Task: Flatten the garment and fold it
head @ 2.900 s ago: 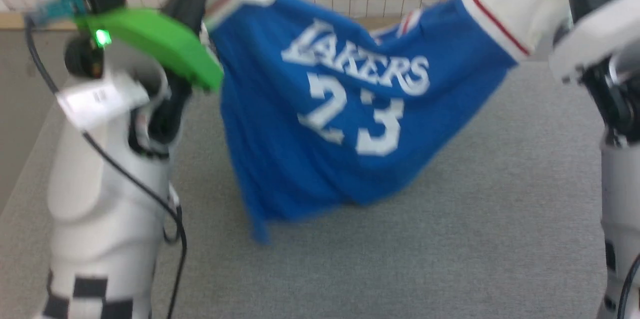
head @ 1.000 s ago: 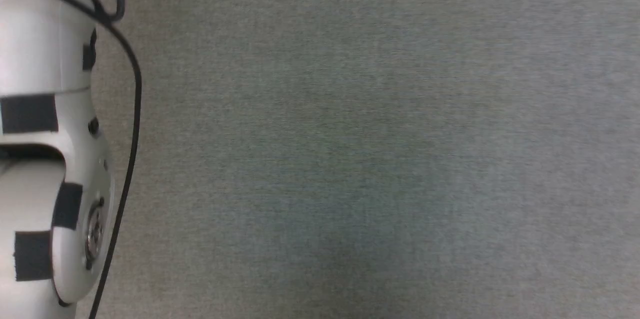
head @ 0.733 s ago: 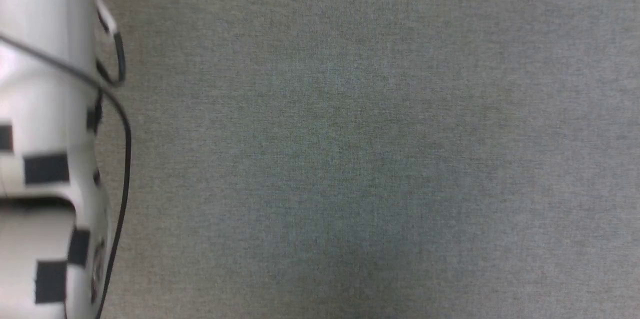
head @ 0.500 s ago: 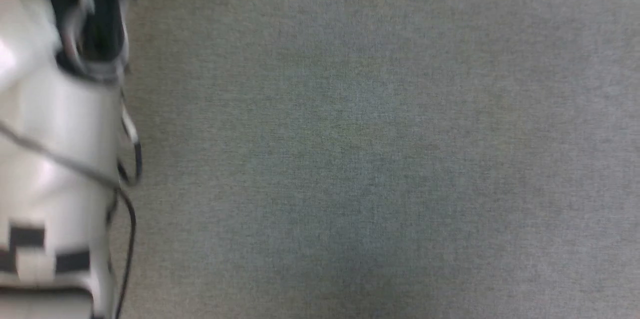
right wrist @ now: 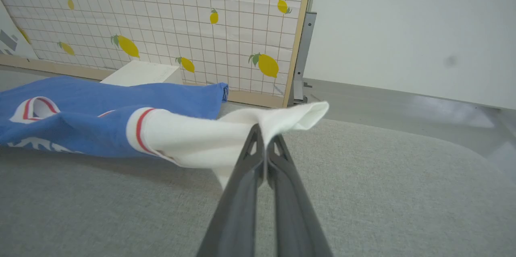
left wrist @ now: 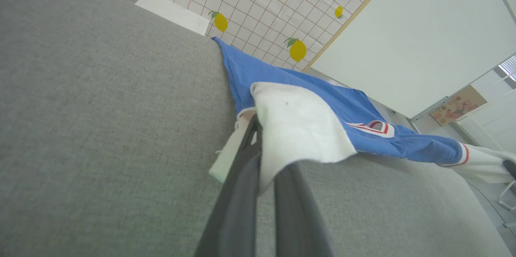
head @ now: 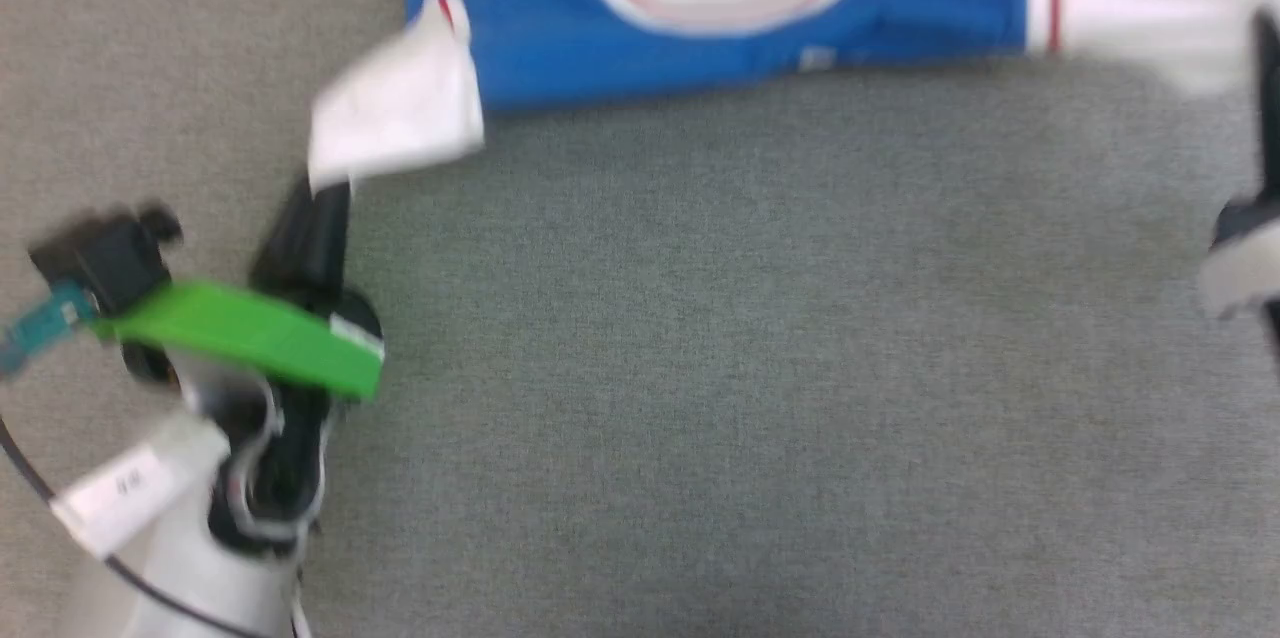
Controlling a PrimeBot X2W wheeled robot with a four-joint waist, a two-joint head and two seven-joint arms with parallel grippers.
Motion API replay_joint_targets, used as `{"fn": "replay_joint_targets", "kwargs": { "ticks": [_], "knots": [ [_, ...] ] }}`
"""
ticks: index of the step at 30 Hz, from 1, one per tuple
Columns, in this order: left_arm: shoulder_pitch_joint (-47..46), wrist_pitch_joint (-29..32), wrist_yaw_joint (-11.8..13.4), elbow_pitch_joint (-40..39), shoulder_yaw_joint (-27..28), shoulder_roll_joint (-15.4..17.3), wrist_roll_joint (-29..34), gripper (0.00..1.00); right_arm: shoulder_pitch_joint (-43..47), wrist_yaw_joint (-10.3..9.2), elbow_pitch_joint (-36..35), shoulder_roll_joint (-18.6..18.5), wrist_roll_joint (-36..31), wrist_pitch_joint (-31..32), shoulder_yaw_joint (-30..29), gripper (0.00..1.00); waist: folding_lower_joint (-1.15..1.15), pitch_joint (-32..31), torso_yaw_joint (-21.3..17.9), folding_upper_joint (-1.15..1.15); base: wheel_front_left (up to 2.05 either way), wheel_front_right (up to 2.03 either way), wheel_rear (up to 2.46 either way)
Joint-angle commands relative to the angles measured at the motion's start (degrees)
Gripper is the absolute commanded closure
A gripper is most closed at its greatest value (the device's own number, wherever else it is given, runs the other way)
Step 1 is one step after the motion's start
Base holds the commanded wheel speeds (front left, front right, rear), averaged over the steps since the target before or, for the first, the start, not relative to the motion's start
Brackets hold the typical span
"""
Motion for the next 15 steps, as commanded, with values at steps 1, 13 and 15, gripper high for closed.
{"fn": "replay_joint_targets", "kwargs": {
  "ticks": [1,13,15],
  "knots": [
    [2.35,-0.17,0.23,0.11,0.29,-0.27,-1.34,1.0,2.36,-0.1,-1.11,1.39,1.02,0.5,-0.41,1.0,0.01,-2.45,-0.32,0.0,0.0,0.0,0.0],
    [19.35,3.11,-1.03,2.25,1.03,-1.4,-10.86,1.0,21.03,-0.1,-4.76,8.86,6.98,6.28,-6.02,1.0,0.01,-11.02,0.25,0.0,0.0,0.0,0.0],
    [22.15,4.81,-0.95,1.16,0.81,-0.74,-12.08,1.0,24.1,-0.1,-5.69,9.2,8.09,8.58,-7.38,1.0,0.01,-12.3,0.49,0.0,0.0,0.0,0.0]
  ]
}}
